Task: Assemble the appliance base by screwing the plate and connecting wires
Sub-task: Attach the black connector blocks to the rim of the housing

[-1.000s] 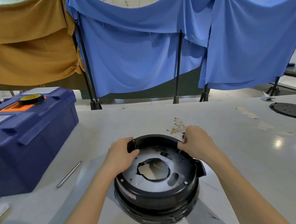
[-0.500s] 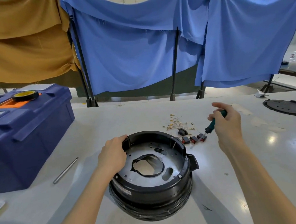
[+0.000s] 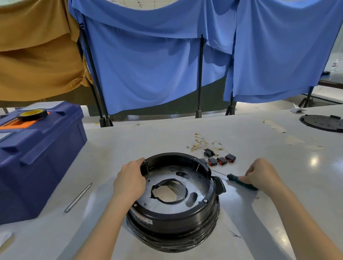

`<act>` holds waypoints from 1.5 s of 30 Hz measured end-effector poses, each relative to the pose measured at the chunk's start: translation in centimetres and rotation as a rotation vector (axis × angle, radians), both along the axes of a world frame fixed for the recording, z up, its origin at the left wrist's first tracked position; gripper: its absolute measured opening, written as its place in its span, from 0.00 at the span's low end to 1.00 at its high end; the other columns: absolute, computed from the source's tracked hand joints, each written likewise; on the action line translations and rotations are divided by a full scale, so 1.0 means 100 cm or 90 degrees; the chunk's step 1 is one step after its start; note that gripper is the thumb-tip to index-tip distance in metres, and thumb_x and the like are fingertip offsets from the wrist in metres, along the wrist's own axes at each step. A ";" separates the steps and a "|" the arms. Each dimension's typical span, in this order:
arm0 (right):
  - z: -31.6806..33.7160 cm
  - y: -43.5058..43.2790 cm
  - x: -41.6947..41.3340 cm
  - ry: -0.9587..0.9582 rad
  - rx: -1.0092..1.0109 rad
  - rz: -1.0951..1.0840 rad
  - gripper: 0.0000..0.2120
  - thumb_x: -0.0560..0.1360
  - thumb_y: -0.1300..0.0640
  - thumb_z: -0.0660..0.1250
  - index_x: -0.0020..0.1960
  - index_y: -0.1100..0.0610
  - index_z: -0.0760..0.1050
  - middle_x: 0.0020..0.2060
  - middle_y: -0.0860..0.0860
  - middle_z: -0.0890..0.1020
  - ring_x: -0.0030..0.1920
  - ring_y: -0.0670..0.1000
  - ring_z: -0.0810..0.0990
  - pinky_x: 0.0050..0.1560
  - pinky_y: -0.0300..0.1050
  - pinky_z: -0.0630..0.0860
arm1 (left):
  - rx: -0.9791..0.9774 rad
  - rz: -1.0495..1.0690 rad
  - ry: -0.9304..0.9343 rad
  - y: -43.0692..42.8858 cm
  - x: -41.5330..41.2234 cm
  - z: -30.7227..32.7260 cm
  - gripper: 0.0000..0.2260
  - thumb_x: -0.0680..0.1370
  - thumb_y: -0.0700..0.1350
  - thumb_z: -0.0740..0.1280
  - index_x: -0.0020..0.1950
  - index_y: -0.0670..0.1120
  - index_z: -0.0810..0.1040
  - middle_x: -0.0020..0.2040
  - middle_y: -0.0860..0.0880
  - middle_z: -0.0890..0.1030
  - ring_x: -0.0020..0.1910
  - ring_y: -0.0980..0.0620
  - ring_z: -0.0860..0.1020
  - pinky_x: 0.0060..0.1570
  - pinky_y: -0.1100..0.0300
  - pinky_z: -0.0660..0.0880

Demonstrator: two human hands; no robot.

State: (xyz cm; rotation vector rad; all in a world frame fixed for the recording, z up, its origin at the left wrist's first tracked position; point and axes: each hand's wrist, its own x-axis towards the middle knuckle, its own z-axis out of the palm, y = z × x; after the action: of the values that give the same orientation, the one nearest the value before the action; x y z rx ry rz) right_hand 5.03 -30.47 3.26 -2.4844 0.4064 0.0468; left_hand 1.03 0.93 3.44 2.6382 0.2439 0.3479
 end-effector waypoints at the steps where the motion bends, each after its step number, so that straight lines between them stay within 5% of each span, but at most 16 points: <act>1: 0.000 0.002 0.000 0.004 -0.005 0.009 0.20 0.70 0.55 0.77 0.51 0.72 0.80 0.36 0.58 0.78 0.38 0.57 0.74 0.39 0.45 0.69 | -0.001 0.001 0.000 0.000 0.000 0.000 0.28 0.77 0.32 0.55 0.74 0.52 0.67 0.63 0.41 0.77 0.54 0.39 0.76 0.48 0.50 0.76; 5: 0.001 0.003 0.006 -0.019 -0.035 0.039 0.15 0.72 0.57 0.75 0.49 0.70 0.81 0.42 0.62 0.84 0.40 0.56 0.77 0.43 0.49 0.75 | -0.007 0.004 0.005 0.000 0.001 0.001 0.26 0.77 0.32 0.55 0.73 0.51 0.70 0.63 0.42 0.77 0.56 0.39 0.76 0.49 0.51 0.75; 9: 0.000 0.014 0.017 -0.177 0.027 0.082 0.08 0.74 0.59 0.73 0.51 0.62 0.82 0.48 0.57 0.85 0.47 0.55 0.80 0.49 0.46 0.74 | 0.008 0.007 0.017 0.000 0.007 0.005 0.16 0.81 0.39 0.58 0.68 0.47 0.72 0.59 0.42 0.78 0.55 0.40 0.76 0.48 0.52 0.74; 12: -0.009 0.036 0.031 -0.230 0.052 0.148 0.12 0.75 0.59 0.72 0.57 0.59 0.82 0.51 0.56 0.84 0.55 0.57 0.76 0.56 0.46 0.72 | 0.033 0.026 0.022 -0.001 0.013 0.008 0.11 0.83 0.45 0.57 0.63 0.45 0.73 0.52 0.43 0.77 0.46 0.43 0.73 0.44 0.52 0.73; 17: -0.028 0.066 0.065 -0.210 -0.092 0.234 0.17 0.79 0.55 0.67 0.67 0.51 0.76 0.65 0.53 0.75 0.63 0.59 0.64 0.62 0.47 0.62 | 0.021 0.039 0.001 -0.001 0.016 0.004 0.09 0.83 0.46 0.57 0.59 0.47 0.73 0.48 0.45 0.77 0.43 0.44 0.72 0.42 0.54 0.71; 27: -0.038 0.078 0.093 -0.150 -0.231 0.270 0.12 0.79 0.57 0.63 0.60 0.51 0.79 0.58 0.56 0.75 0.59 0.60 0.66 0.59 0.49 0.65 | 0.015 0.041 -0.007 0.000 0.016 0.002 0.08 0.83 0.47 0.57 0.60 0.48 0.72 0.43 0.49 0.73 0.42 0.46 0.71 0.41 0.56 0.68; 30: -0.035 0.077 0.089 -0.184 -0.172 0.263 0.10 0.77 0.60 0.65 0.57 0.52 0.78 0.56 0.54 0.77 0.55 0.57 0.65 0.56 0.47 0.64 | -0.002 0.041 -0.008 0.000 0.015 0.003 0.08 0.83 0.47 0.58 0.59 0.48 0.73 0.43 0.49 0.76 0.42 0.47 0.72 0.41 0.56 0.68; 34: -0.011 0.074 0.075 -0.311 0.060 0.238 0.12 0.74 0.64 0.71 0.54 0.53 0.76 0.49 0.48 0.79 0.54 0.52 0.68 0.53 0.46 0.66 | -0.079 0.035 0.001 0.000 0.015 0.005 0.09 0.82 0.46 0.59 0.60 0.47 0.74 0.48 0.46 0.80 0.47 0.44 0.76 0.49 0.51 0.75; 38: 0.026 0.087 0.042 -0.379 0.262 0.292 0.19 0.66 0.71 0.76 0.44 0.50 0.75 0.35 0.40 0.81 0.40 0.37 0.78 0.39 0.27 0.71 | -0.172 -0.021 -0.043 -0.009 0.011 0.009 0.16 0.81 0.53 0.62 0.67 0.49 0.76 0.62 0.49 0.79 0.64 0.47 0.74 0.66 0.48 0.68; 42: 0.044 0.111 0.012 -0.329 0.324 0.373 0.18 0.62 0.70 0.78 0.44 0.55 0.77 0.36 0.49 0.84 0.37 0.52 0.82 0.36 0.47 0.80 | -0.348 -0.190 -0.179 -0.022 0.001 0.024 0.13 0.77 0.49 0.70 0.61 0.52 0.81 0.56 0.56 0.82 0.56 0.60 0.79 0.60 0.61 0.74; 45: 0.050 0.131 -0.002 -0.317 0.304 0.416 0.18 0.60 0.69 0.80 0.42 0.56 0.76 0.35 0.54 0.81 0.37 0.61 0.80 0.40 0.54 0.79 | -0.421 -0.257 -0.181 -0.023 -0.002 0.029 0.08 0.74 0.42 0.74 0.53 0.49 0.85 0.46 0.54 0.86 0.46 0.58 0.83 0.51 0.61 0.80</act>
State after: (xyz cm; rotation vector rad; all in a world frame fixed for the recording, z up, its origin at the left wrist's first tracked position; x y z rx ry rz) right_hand 4.81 -17.37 8.24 -1.9593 -0.5678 -0.1864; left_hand 0.81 -1.35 6.35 1.8974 -0.2328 0.4109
